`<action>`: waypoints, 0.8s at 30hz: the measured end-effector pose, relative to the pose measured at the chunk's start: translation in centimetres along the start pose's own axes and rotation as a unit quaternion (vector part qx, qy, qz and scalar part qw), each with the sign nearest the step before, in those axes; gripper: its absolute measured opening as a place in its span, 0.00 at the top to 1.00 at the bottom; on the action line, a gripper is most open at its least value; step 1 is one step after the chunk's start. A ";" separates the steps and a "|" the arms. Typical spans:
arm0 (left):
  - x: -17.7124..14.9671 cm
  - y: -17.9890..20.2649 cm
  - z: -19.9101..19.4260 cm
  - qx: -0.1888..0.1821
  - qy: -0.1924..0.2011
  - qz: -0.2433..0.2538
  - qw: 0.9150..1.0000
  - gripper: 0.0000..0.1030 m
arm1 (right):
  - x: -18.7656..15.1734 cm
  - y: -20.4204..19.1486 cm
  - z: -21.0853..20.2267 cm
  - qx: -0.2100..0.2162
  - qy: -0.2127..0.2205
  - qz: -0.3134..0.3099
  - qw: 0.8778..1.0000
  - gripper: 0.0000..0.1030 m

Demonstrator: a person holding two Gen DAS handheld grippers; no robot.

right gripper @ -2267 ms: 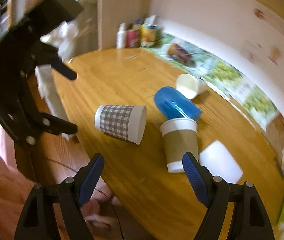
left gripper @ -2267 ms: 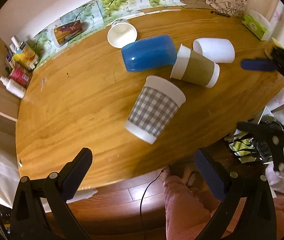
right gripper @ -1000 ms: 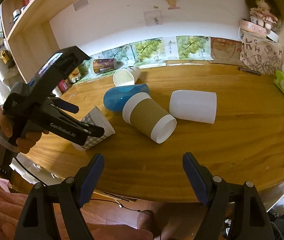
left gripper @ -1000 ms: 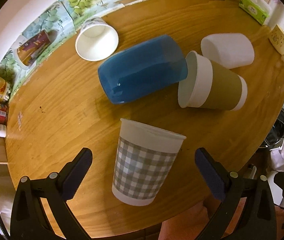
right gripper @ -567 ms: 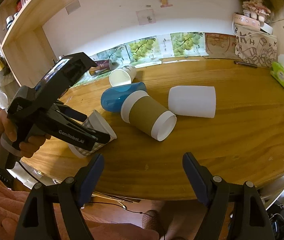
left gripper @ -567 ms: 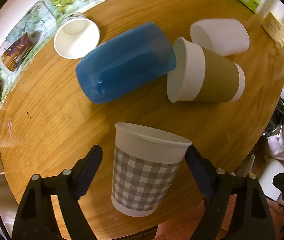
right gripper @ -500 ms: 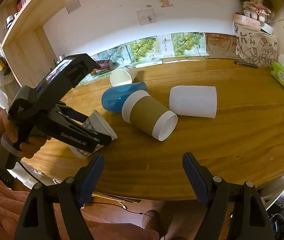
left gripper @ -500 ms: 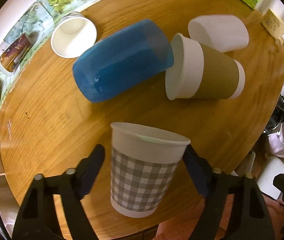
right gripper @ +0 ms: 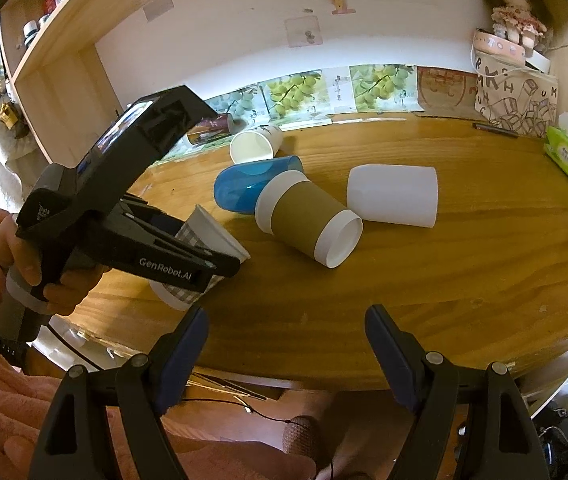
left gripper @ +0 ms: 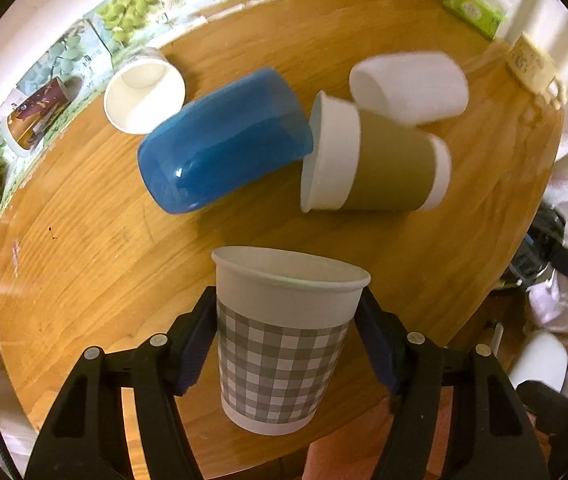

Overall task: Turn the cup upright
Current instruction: 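Carry the upright cup with the left gripper and lower it onto the desk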

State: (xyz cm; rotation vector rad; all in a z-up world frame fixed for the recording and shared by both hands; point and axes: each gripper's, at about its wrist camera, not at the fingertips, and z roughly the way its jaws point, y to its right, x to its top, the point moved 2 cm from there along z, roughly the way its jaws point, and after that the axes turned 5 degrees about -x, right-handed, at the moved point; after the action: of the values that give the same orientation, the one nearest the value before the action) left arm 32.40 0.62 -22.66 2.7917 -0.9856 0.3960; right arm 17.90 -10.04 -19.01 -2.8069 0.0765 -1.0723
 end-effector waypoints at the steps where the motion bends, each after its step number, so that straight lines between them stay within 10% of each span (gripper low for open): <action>1: 0.0 0.2 -0.4 -0.009 0.017 -0.004 1.000 0.32 | -0.1 0.0 -0.2 -0.001 0.000 0.000 1.000 0.21; 8: 0.5 0.7 -2.0 -0.045 0.130 -0.044 0.989 0.32 | -0.9 0.7 -1.5 -0.014 -0.009 -0.001 1.000 0.21; 24: 0.1 1.6 -2.0 -0.056 0.224 -0.106 0.967 0.32 | -1.4 1.9 -3.5 -0.047 -0.022 -0.008 0.999 0.21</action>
State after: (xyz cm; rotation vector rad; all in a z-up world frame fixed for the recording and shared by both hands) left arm 31.08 -0.17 -20.62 2.5018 -0.5805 0.8604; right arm 14.49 -12.12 -17.61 -2.9177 0.1040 -1.0352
